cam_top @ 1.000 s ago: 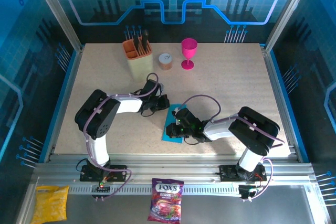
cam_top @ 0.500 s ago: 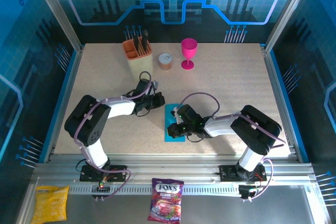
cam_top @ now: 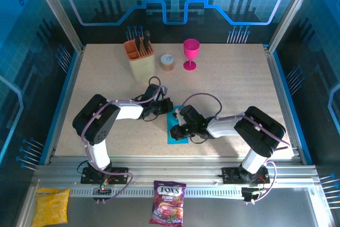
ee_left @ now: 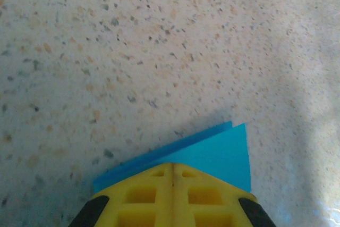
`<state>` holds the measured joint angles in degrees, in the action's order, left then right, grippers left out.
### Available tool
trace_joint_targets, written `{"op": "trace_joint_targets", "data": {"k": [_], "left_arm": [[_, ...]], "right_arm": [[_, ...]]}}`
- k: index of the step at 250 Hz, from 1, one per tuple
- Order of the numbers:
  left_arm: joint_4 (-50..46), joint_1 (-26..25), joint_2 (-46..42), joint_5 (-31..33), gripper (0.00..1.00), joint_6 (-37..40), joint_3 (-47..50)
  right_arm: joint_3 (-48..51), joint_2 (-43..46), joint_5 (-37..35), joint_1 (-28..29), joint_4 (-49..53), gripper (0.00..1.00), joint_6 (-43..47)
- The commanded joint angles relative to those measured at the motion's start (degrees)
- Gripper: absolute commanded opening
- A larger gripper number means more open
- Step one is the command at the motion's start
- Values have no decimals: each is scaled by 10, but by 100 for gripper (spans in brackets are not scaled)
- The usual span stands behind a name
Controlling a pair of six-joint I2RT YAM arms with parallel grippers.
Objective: Fold a paper plane with a square sheet of paper (pick it up from the middle)
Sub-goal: First fold the square sheet of paper in half at the center of the table, then hold the square sheet of paper at the center of the table.
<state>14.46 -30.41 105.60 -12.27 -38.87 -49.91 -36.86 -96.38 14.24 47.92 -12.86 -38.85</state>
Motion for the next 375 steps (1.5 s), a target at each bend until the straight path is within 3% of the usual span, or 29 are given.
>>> {"op": "trace_joint_targets", "data": {"k": [1,93,218,375], "left_arm": [[-15,9,26,10,0,19,-34],[-26,47,53,31,0,47,-38],[-41,13,-65,-5,0,53,9],[-85,11,14,38,0,106,-32]], "right_arm": [[31,-31,-12,-5,103,0,9],[51,-33,-12,-5,81,0,-3],[50,-40,-10,-5,66,0,-12],[32,-8,9,-5,64,0,-26]]}}
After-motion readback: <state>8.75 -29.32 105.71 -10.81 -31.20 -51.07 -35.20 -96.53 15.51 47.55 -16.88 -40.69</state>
